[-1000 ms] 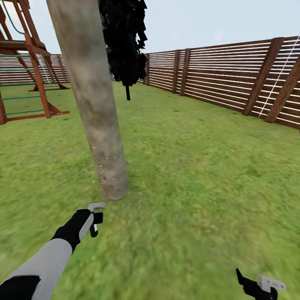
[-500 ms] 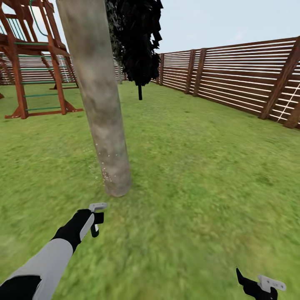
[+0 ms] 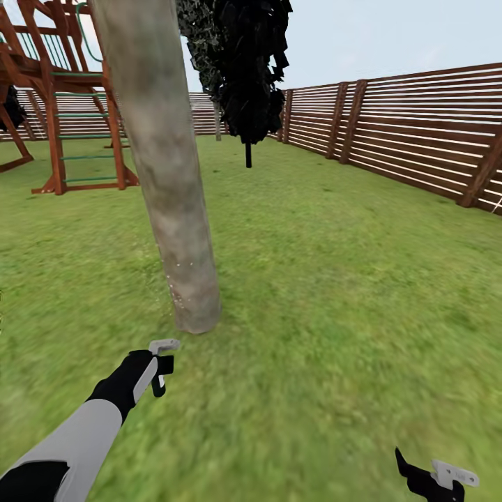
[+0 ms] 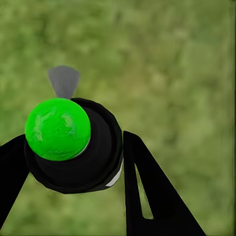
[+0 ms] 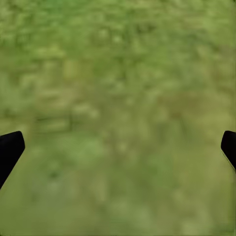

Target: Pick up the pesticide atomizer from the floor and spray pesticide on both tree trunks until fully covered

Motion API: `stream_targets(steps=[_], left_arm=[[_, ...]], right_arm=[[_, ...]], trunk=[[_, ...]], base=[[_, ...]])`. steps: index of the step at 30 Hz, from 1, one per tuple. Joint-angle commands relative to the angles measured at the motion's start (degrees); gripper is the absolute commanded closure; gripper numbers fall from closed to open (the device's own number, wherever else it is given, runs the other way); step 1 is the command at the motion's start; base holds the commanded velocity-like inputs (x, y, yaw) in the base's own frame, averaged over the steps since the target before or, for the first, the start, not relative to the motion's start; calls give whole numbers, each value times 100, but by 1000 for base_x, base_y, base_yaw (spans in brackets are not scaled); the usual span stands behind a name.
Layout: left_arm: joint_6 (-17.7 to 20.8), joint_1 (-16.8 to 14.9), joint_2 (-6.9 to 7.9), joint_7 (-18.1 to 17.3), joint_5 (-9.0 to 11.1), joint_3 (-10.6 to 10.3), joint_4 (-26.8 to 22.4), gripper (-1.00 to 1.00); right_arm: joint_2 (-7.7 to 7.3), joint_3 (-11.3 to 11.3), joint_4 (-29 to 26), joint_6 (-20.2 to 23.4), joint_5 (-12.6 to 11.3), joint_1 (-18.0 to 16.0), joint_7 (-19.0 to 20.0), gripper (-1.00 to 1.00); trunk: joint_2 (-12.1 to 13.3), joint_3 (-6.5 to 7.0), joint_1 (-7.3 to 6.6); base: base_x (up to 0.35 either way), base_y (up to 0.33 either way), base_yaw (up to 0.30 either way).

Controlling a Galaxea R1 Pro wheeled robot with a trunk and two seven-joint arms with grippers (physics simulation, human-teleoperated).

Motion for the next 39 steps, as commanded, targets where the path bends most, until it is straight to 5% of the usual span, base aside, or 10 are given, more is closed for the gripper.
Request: stream_targets(steps=[1,27,39], left_arm=[[0,0,-1,0,-2,0,0,100],[-2,0,-11,-24,-19,-18,0,100],[-99,6,-10,-46,-9,0,105,100]], right_arm=[[0,0,0,0,0,0,0,-100],[0,0,0,0,0,0,0,-100],[0,0,0,0,0,0,0,-100]], trunk=[[0,0,0],[0,0,0],[0,0,0]], base=[[108,-257,216],[76,-241,189],[254,-137,12]])
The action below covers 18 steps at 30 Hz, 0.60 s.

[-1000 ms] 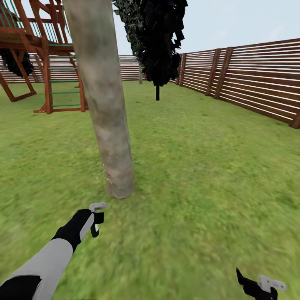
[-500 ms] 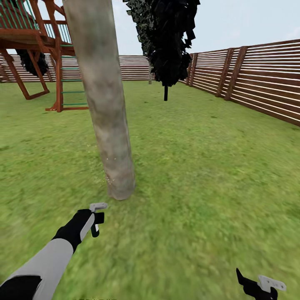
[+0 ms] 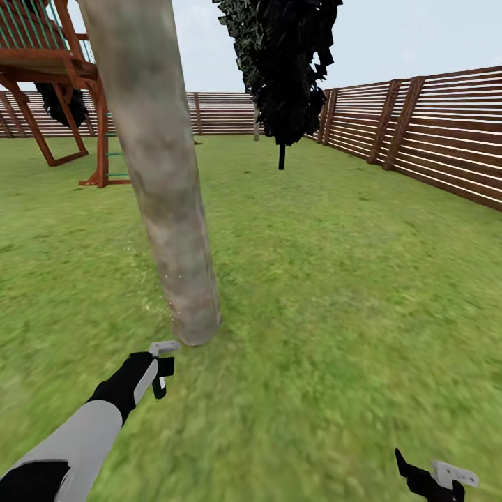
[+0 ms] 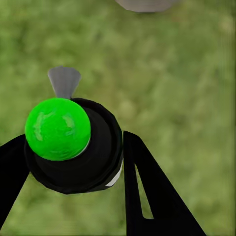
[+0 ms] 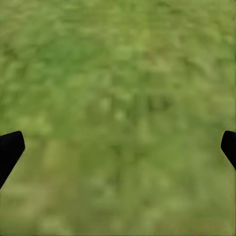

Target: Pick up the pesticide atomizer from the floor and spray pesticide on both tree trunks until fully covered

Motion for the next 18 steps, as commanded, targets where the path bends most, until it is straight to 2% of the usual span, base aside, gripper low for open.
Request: stream_targets(steps=[1,3,5,7,9,10,13,15,16,18], left_arm=[[-264,0,0,4,0,-1,156,100],[-729,0,4,41,-17,-1,252,100],[-916,1,23,8,-67,-25,311,100],[-876,-18,124,-29,-81,-10,278,100],[-824,-56,372,-50,-58,-32,244,100],[-811,-66,398,-62,-64,-56,229,100],[-724,-82,23,-75,-74,-141,220,100],[-350,-95,-255,-121,-66,-649,124,100],[-308,-95,-277,-209,-63,-732,66,100],[-266,-102,-208,-634,-66,-785,21,100]], right_arm=[[0,0,0,0,0,0,0,-100],[0,0,0,0,0,0,0,-100],[0,0,0,0,0,0,0,-100],[0,-2,0,0,0,0,0,-100],[-7,-7,0,0,0,0,0,-100],[-8,-8,0,0,0,0,0,-100],[-9,-9,0,0,0,0,0,-100],[-9,-9,0,0,0,0,0,-100],[-9,-9,0,0,0,0,0,-100],[-9,-9,0,0,0,0,-1,-100]], trunk=[[0,0,0],[0,0,0],[0,0,0],[0,0,0],[0,0,0],[0,0,0],[0,0,0],[0,0,0],[0,0,0],[0,0,0]], base=[[299,-3,0],[116,-1,0],[29,0,0],[4,0,0],[1,0,0],[0,0,0],[0,0,0],[0,0,0],[0,0,0],[0,0,0]])
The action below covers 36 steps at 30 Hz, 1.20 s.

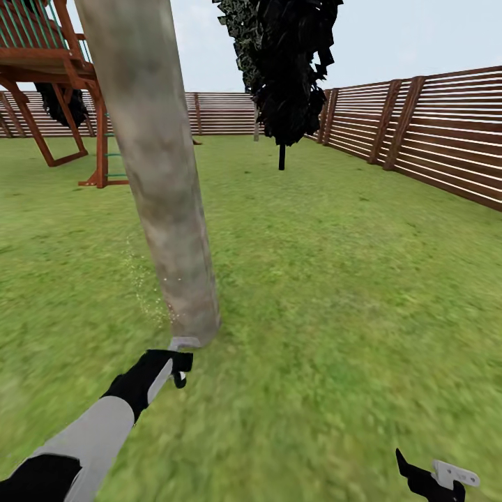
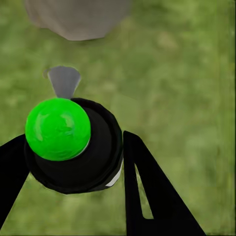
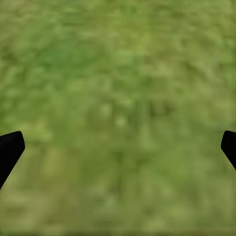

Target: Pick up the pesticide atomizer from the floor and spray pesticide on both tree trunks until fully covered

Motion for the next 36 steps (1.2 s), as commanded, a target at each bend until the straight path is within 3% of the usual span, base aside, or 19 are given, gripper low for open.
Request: stream_targets(steps=[1,3,5,7,10,12,15,16,18,19,22,24,26,28,30,31,32,36], left_arm=[[12,-4,184,-246,-5,0,-6,100],[228,-15,798,-621,51,7,-21,100],[316,-20,1007,-916,61,5,-32,100],[474,-20,939,-1001,64,1,-222,100],[1116,-20,602,-978,7,-13,-817,100],[1555,-20,490,-971,-3,-19,-1383,100],[2042,-32,586,-977,-10,4,-1796,100],[2084,-69,693,-987,-2,16,-1851,100],[2316,-271,1089,-1032,41,27,-1906,100],[2353,-306,1126,-1032,49,24,-1915,100],[2426,-321,1051,-1031,21,-26,-1985,100],[2487,-322,810,-1031,-2,-45,-2065,100],[2663,-340,687,-1028,-16,-48,-2126,100],[2731,-370,817,-1031,-38,-11,-2348,100],[2867,-581,1178,-1031,-6,0,-2407,100],[2901,-691,1268,-1031,4,1,-2415,100],[2917,-734,1251,-1031,27,2,-2421,100],[2952,-773,799,-1031,27,-23,-2433,100]], right_arm=[[0,0,0,0,0,0,-1,-100],[0,1,0,0,0,0,-1,-100],[0,0,0,0,0,0,1,-100],[0,0,0,0,0,0,1,-100],[0,0,0,0,0,0,1,-100],[0,0,0,0,0,0,1,-100],[0,0,0,0,0,0,1,-100],[0,0,0,0,0,0,1,-100],[0,0,0,0,0,0,1,-100],[0,1,0,0,0,0,1,-100],[0,0,0,0,0,0,0,-100],[0,0,0,0,0,0,0,-100],[0,0,0,0,0,0,0,-100],[0,0,0,0,0,0,-1,-100],[0,0,0,0,0,0,0,-100],[0,0,0,0,0,0,-3,-100],[0,0,0,0,0,0,-4,-100],[0,0,0,0,0,0,0,-100]], trunk=[[0,0,0],[0,0,0],[0,0,0],[0,0,0],[0,0,0],[0,0,0],[0,0,0],[0,0,0],[0,0,0],[0,0,0],[0,0,0],[0,0,0],[0,0,0],[0,0,0],[0,0,0],[0,0,0],[0,0,0],[0,0,0]], base=[[0,0,0],[0,0,0],[0,0,0],[0,0,0],[0,0,0],[0,0,0],[0,0,0],[0,0,0],[0,0,0],[0,0,0],[-13,0,0],[-263,0,0],[-177,0,0],[-21,0,0],[-3,0,0],[0,0,0],[0,0,0],[0,0,0]])
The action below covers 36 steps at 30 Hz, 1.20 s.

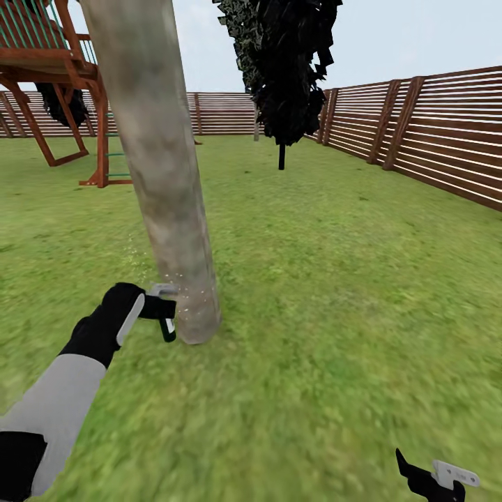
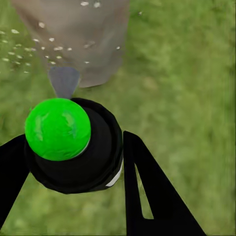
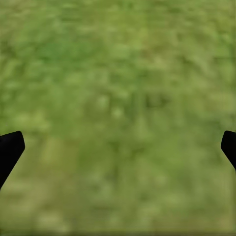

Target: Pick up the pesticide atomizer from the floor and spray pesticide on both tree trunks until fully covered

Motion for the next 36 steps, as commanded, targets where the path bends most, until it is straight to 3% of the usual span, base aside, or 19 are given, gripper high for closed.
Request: stream_targets(steps=[1,3,6,7,9,11,13,16,18,19,21,26,27,30,33,35,36], left_arm=[[2,-61,-38,1,-50,6,4,100],[7,-95,64,-3,-62,35,20,100],[46,-337,503,-15,-27,119,63,100],[50,-377,522,-16,-21,121,66,100],[69,-399,485,-16,-17,106,42,100],[95,-442,255,-18,-16,89,5,100],[103,-555,132,-19,-11,87,4,100],[122,-672,239,-23,13,101,35,100],[130,-775,551,-59,24,118,65,100],[132,-787,610,-174,22,116,56,100],[133,-794,606,-443,13,95,29,100],[133,-961,221,-525,19,79,6,100],[133,-1048,205,-526,19,78,13,100],[133,-1191,261,-526,15,85,27,100],[130,-1233,528,-523,-4,82,111,100],[108,-1037,552,-505,-43,58,136,100],[65,-781,537,-475,-55,60,163,100]], right_arm=[[0,0,0,0,0,0,0,-100],[0,0,0,0,0,0,1,-100],[-1,0,0,0,0,0,-1,-100],[0,0,0,0,0,0,-3,-100],[-2,0,0,0,0,0,-1,-100],[-3,0,0,0,0,0,-2,-100],[-2,0,0,0,0,0,-1,-100],[0,3,0,0,0,0,-5,-100],[0,1,0,0,0,0,-2,-100],[0,0,2,0,0,0,-3,-100],[0,1,0,0,1,0,-4,-100],[0,1,0,0,0,0,-1,-100],[0,0,0,0,0,0,-2,-100],[0,0,0,0,0,0,0,-100],[0,1,0,0,0,0,0,-100],[0,1,0,0,0,0,0,-100],[0,4,0,0,0,0,1,-100]], trunk=[[0,0,0],[0,0,0],[0,0,0],[0,0,0],[0,0,0],[0,0,0],[0,0,0],[0,0,0],[0,0,0],[0,0,0],[0,0,0],[0,0,0],[0,0,0],[0,0,0],[0,0,0],[0,0,0],[0,0,0]], base=[[0,0,0],[0,0,0],[0,0,0],[0,0,0],[0,0,0],[0,0,0],[0,0,0],[0,0,0],[0,0,0],[0,0,0],[0,0,0],[0,0,0],[0,0,0],[0,0,0],[0,0,0],[0,0,0],[0,0,0]])
